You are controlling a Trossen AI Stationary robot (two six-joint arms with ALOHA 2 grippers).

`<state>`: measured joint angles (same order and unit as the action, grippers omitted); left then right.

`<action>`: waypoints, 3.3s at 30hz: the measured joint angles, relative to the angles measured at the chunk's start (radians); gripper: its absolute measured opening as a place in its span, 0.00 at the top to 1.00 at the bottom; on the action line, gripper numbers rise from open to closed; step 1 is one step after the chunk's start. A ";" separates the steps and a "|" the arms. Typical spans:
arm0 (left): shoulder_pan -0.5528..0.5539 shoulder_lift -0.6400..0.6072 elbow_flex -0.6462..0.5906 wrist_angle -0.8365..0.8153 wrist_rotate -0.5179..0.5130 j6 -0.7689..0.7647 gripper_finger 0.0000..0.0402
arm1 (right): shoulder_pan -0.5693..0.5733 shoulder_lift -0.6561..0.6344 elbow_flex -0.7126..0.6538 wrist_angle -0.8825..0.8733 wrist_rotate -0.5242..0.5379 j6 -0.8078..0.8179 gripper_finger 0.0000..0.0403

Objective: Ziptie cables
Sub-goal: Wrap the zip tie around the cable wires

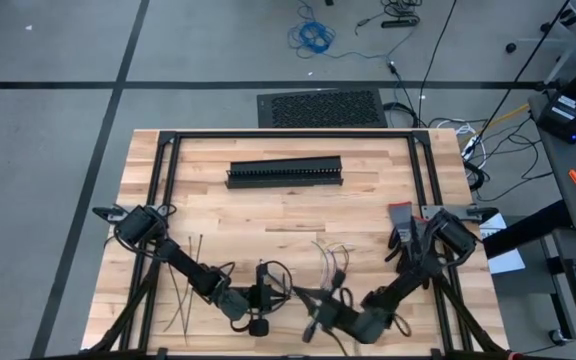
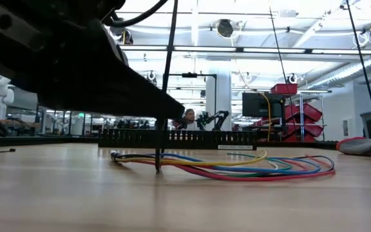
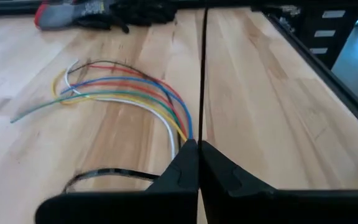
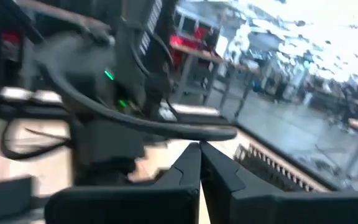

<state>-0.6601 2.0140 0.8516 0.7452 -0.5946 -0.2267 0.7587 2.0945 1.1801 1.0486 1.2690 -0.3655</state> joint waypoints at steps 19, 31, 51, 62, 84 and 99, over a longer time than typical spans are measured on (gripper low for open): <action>0.001 -0.002 0.002 0.087 -0.009 0.003 0.99 | 0.053 0.031 -0.005 -0.379 -0.017 0.534 0.75; 0.001 -0.002 0.003 0.086 0.000 0.003 0.99 | -0.056 0.031 -0.005 -0.382 -0.224 0.585 0.66; 0.001 -0.003 0.003 0.081 0.001 -0.019 0.98 | -0.078 0.031 -0.005 -0.431 -0.299 0.611 1.00; -0.002 -0.019 0.005 0.082 -0.008 0.032 0.73 | -0.073 0.031 -0.005 -0.442 -0.253 0.615 1.00; -0.071 -0.154 0.005 -0.117 -0.028 0.444 0.69 | -0.033 -0.006 -0.005 -0.467 -0.224 0.649 1.00; -0.060 -0.153 0.005 -0.135 -0.091 0.347 0.69 | -0.040 -0.007 -0.005 -0.462 -0.281 0.664 1.00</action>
<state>-0.7204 1.8614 0.8562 0.6104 -0.6854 0.1200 0.7189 2.0876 1.1751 0.5867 0.9884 0.2986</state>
